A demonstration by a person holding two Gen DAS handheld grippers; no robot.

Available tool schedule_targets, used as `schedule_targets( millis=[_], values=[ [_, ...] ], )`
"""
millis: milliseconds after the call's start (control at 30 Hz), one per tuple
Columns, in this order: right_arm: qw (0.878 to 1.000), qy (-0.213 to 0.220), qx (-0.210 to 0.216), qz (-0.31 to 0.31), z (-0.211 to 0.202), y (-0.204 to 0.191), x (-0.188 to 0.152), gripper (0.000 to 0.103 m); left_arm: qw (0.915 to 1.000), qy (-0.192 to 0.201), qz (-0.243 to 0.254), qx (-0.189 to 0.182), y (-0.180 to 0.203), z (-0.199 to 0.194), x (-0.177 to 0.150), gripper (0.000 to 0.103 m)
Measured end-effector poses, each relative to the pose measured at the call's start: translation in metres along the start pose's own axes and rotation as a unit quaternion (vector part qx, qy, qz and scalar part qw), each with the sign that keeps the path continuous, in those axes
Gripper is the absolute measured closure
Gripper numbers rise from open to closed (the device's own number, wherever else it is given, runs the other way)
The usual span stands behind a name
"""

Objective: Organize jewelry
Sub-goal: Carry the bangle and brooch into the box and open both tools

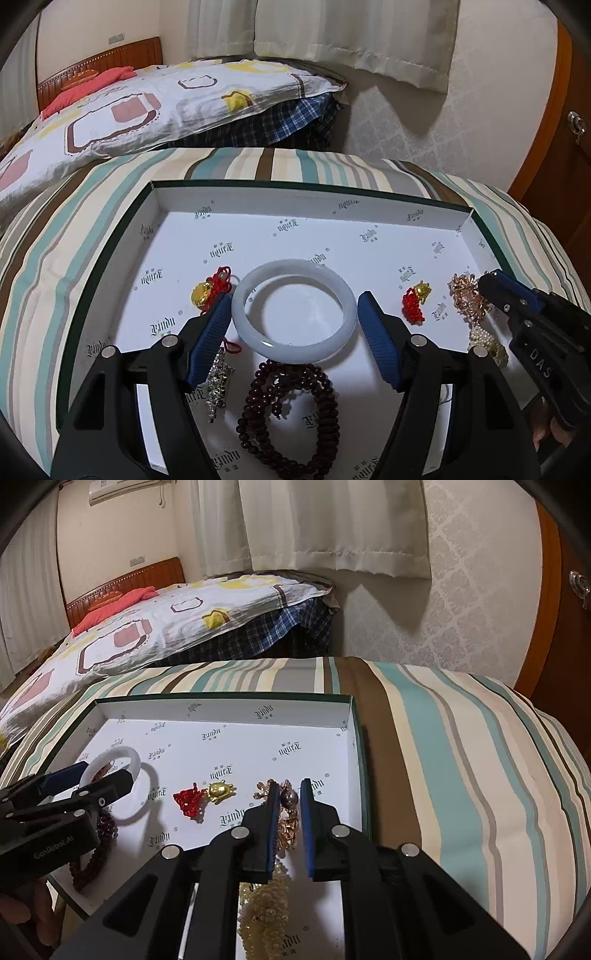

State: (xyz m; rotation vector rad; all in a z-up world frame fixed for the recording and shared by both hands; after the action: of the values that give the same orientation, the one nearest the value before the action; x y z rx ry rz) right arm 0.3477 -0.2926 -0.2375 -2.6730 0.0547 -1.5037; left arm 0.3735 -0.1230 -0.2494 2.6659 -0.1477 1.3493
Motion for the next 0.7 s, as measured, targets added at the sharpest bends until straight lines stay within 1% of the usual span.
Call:
schedule_targets(
  millis=[67, 200, 300, 400, 567, 633, 700],
  values=[
    [1.000, 0.002, -0.001, -0.001, -0.001, 0.000, 0.001, 0.090, 1.0000, 0.006, 0.003, 0.001, 0.000, -0.001, 0.001, 0.034],
    [1.000, 0.006, -0.001, 0.001, -0.001, 0.000, 0.002, 0.083, 0.9997, 0.018, 0.014, 0.003, 0.001, -0.006, 0.007, 0.034],
    [1.000, 0.011, 0.000, 0.002, -0.006, 0.000, 0.003, 0.082, 0.9996, 0.025, 0.015, 0.001, 0.001, -0.011, 0.011, 0.034],
    [1.000, 0.019, 0.001, 0.005, -0.013, 0.000, 0.006, 0.078, 0.9995, 0.032, 0.007, -0.005, 0.001, -0.021, 0.014, 0.034],
    [0.999, 0.035, 0.000, 0.010, -0.034, 0.000, 0.011, 0.072, 0.9986, 0.051, -0.008, -0.011, -0.004, -0.046, 0.015, 0.032],
    [0.999, 0.042, -0.001, 0.013, -0.044, 0.001, 0.012, 0.071, 0.9980, 0.060, -0.014, -0.012, -0.006, -0.058, 0.015, 0.029],
    [0.999, 0.048, 0.000, 0.017, -0.055, 0.001, 0.013, 0.067, 0.9975, 0.067, -0.020, -0.013, -0.008, -0.069, 0.014, 0.029]
  ],
)
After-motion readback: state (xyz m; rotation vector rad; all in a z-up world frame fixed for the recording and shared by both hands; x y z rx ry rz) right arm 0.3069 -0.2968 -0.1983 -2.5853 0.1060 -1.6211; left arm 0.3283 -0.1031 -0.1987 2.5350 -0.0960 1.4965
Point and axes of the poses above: each gripper's, at about its wrist camera, not at the fingertips, and z roughly the way its jaws point, y to its right, x to its top, the point moved 9 cm from there along z, roughly the way its jaws point, and after that the axes turned 12 degrees about y, right-handed, at the moved point
